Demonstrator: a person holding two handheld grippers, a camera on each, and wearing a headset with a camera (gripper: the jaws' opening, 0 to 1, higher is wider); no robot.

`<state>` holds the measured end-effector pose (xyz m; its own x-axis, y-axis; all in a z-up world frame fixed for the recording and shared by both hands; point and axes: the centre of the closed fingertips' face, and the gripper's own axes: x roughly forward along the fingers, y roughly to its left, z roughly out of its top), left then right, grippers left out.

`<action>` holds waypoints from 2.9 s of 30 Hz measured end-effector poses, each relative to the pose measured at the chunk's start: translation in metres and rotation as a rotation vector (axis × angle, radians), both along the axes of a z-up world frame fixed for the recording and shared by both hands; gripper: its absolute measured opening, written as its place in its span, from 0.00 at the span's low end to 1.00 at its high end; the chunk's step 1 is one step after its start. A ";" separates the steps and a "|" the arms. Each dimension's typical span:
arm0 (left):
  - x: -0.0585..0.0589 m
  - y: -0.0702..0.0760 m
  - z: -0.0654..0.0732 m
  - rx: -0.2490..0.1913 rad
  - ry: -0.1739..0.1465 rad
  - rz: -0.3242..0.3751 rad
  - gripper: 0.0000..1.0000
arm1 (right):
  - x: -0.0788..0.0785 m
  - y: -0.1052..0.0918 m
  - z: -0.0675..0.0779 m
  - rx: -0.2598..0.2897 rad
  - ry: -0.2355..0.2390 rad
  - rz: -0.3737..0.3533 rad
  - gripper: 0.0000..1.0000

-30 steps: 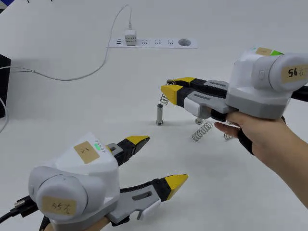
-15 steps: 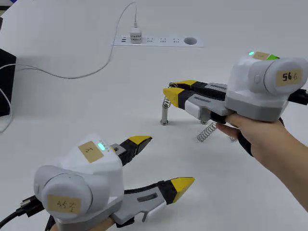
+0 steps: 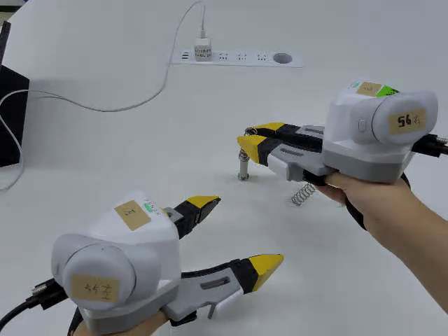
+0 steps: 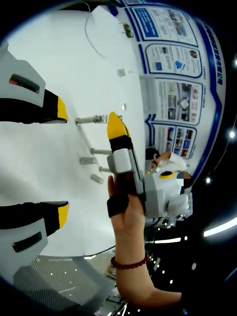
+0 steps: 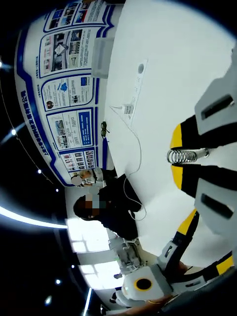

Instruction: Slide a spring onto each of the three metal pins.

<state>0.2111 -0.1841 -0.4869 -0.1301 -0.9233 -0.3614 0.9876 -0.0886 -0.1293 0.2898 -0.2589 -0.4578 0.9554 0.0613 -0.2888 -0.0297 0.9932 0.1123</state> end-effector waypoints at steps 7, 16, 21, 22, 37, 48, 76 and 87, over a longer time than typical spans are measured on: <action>0.005 0.000 -0.001 0.003 0.026 0.020 0.64 | 0.001 0.002 -0.008 -0.031 0.021 0.014 0.12; 0.010 0.001 -0.002 0.010 0.022 0.030 0.64 | 0.002 0.004 -0.017 -0.031 0.045 0.019 0.11; 0.012 0.003 -0.002 0.011 0.023 0.038 0.64 | 0.003 0.006 -0.024 -0.030 0.061 0.023 0.11; 0.012 0.004 -0.002 0.011 0.023 0.038 0.64 | 0.004 0.006 -0.025 -0.032 0.064 0.023 0.11; 0.012 0.005 -0.002 0.012 0.022 0.036 0.63 | 0.001 0.007 -0.041 -0.061 0.111 0.034 0.11; 0.010 0.007 0.000 0.008 0.017 0.031 0.63 | 0.001 0.007 -0.045 -0.080 0.126 0.036 0.12; 0.003 0.001 0.008 0.018 -0.048 0.001 0.65 | -0.028 0.001 0.008 -0.044 0.082 -0.020 0.40; -0.001 -0.005 0.007 0.038 -0.086 -0.021 0.63 | -0.058 -0.009 0.013 -0.035 0.097 -0.079 0.47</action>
<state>0.2098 -0.1888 -0.4802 -0.1160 -0.9060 -0.4070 0.9933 -0.1057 -0.0477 0.2318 -0.2677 -0.4445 0.9244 -0.0252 -0.3807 0.0585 0.9954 0.0761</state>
